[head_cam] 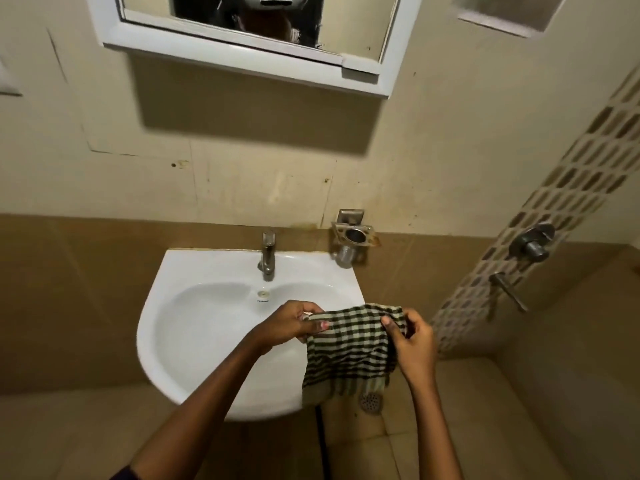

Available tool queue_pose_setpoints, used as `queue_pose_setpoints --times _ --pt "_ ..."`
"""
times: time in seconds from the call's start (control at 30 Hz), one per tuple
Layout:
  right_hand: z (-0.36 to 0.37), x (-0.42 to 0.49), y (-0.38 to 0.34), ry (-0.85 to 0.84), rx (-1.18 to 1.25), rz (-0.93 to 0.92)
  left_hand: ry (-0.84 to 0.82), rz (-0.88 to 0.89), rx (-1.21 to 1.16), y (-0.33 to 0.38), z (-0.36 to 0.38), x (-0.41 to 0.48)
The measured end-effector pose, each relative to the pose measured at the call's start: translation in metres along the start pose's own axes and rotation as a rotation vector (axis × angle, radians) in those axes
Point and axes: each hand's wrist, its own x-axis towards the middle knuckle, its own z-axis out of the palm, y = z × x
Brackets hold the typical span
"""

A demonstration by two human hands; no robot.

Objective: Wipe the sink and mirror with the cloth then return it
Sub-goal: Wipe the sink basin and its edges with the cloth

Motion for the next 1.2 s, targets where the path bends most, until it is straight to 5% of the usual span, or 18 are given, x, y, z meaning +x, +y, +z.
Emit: queue_pose_setpoints --times 0.33,0.5,0.6,0.73,0.93,1.03,1.2 --pt "0.06 0.07 0.034 0.151 -0.183 0.277 0.275 -0.167 0.303 -0.015 0.02 0.106" --pt "0.104 0.057 0.071 -0.203 -0.1 0.259 0.361 -0.234 0.385 -0.038 0.024 0.141" --pt "0.123 0.06 0.093 -0.279 -0.398 0.057 0.399 -0.235 0.399 -0.045 0.024 0.152" --pt "0.144 0.095 0.104 -0.307 -0.643 -0.013 0.451 -0.117 0.563 -0.042 0.021 0.153" --pt "0.19 0.154 0.091 -0.209 -0.672 -0.064 0.605 0.318 0.931 -0.026 -0.011 0.117" --pt "0.221 0.163 0.071 -0.107 -0.649 -0.045 0.652 0.348 0.948 -0.03 -0.035 0.086" --pt "0.285 0.137 0.022 -0.189 -0.439 0.019 0.737 0.302 0.923 -0.045 -0.063 0.046"
